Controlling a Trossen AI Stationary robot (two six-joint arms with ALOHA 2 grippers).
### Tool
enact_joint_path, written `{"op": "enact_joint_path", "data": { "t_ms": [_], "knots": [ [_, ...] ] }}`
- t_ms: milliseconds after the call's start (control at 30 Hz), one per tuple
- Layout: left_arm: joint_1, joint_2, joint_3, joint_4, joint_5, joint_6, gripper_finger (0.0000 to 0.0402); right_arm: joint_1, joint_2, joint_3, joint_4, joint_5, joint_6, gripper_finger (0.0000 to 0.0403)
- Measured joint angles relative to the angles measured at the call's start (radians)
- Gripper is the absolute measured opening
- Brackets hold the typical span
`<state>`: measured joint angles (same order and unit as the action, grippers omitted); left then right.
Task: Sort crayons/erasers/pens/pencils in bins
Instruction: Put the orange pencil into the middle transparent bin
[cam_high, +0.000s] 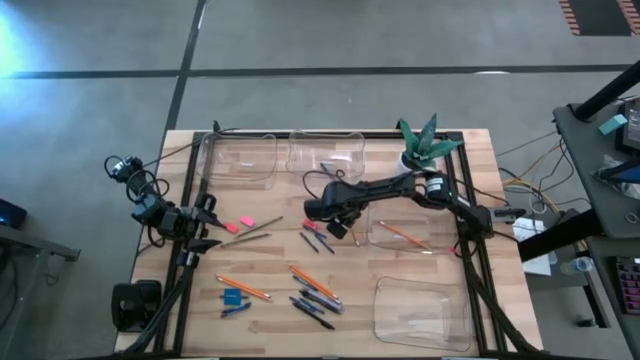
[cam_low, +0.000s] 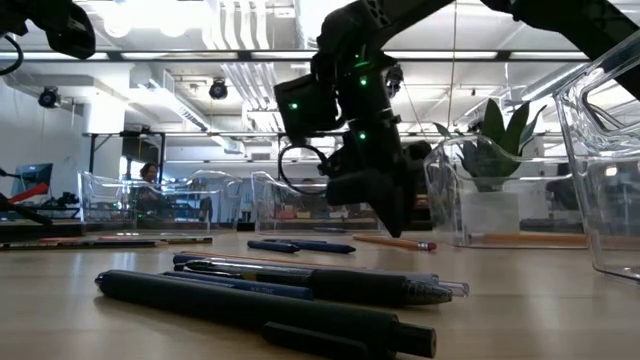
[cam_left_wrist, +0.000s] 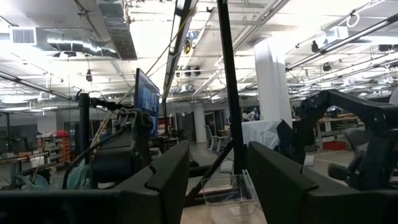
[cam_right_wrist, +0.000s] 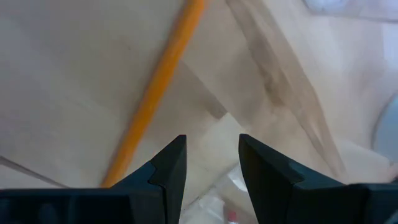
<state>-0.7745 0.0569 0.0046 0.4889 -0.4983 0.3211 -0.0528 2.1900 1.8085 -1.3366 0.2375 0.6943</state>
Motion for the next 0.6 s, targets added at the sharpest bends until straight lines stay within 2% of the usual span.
{"op": "enact_joint_path", "data": {
  "t_ms": [267,600],
  "knots": [
    [0.0,0.0,0.0,0.0,0.0,0.0,0.0153,0.029,-0.002,0.016,0.07,-0.002,-0.051,0.0139],
    [0.0,0.0,0.0,0.0,0.0,0.0,0.0153,0.058,-0.002,0.133,0.066,-0.005,-0.102,0.0139]
  ]
}}
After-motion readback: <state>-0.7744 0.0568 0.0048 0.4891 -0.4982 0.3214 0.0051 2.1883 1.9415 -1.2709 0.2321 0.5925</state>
